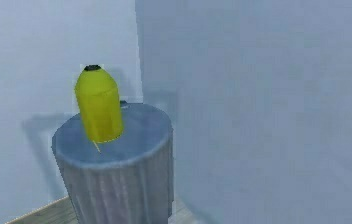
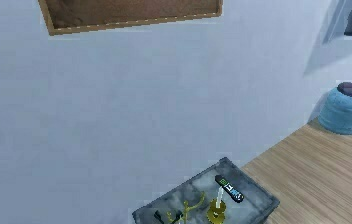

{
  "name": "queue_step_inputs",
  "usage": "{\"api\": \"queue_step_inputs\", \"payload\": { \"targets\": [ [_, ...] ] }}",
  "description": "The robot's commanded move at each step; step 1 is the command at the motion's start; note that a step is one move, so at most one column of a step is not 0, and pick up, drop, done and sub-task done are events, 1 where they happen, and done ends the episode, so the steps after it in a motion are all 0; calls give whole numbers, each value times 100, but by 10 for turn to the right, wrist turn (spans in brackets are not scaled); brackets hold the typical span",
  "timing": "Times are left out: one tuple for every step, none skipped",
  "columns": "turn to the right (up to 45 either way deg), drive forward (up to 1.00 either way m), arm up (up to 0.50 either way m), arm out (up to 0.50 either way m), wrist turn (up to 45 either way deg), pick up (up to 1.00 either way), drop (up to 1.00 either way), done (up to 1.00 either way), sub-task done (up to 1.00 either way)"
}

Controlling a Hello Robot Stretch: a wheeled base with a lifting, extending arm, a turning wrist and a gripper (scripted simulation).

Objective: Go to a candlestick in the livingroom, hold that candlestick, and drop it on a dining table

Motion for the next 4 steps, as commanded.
{"api": "queue_step_inputs", "payload": {
  "targets": [
    [0,0,0,0,0,100,0,0,0],
    [0,0,10,0,0,0,0,0,0],
    [0,0,48,0,0,0,0,0,0],
    [0,0,0,0,-450,0,0,0,0]
  ]
}}
